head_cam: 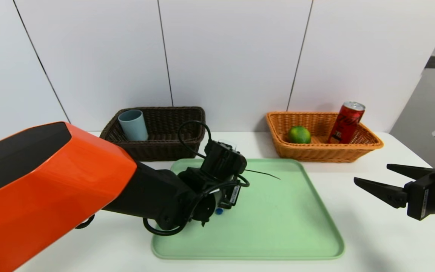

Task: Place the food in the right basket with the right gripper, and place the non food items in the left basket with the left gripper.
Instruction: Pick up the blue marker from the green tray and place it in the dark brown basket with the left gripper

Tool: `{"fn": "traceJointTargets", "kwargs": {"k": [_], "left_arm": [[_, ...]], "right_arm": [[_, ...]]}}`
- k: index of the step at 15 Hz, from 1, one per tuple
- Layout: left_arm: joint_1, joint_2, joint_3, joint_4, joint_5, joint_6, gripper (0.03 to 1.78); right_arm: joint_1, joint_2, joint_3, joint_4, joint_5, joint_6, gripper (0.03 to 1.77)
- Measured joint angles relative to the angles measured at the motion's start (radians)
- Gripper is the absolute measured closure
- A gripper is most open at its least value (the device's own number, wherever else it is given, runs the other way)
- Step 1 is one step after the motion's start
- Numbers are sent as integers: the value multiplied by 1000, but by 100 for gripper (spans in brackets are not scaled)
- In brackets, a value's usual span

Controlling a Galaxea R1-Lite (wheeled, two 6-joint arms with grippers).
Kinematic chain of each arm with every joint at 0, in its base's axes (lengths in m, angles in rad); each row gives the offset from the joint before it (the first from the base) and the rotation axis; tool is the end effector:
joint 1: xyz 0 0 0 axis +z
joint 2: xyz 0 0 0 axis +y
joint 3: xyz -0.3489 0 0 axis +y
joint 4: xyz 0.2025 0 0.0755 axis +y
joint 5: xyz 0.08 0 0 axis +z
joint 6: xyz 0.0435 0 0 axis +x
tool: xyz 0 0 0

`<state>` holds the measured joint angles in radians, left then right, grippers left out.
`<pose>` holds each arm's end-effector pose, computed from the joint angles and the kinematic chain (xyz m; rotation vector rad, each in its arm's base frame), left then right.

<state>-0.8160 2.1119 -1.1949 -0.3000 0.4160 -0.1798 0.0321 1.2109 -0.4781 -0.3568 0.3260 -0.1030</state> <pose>0.3283 -0.3234 0.1149 0.1851 0.5374 -0.3387 0.1903 0.0201 0.2027 -0.0454 0.3552 0.3726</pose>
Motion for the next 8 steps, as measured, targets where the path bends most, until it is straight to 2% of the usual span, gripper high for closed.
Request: {"fn": "traceJointTargets", "kwargs": {"k": [1,8], "left_arm": [[0,-7,7,2,1,1,165],[22,-195,84,0,-1,41,166]], "right_arm": [[0,0,2,0,0,1,9],[0,5,5,-1,3,3,9]]}}
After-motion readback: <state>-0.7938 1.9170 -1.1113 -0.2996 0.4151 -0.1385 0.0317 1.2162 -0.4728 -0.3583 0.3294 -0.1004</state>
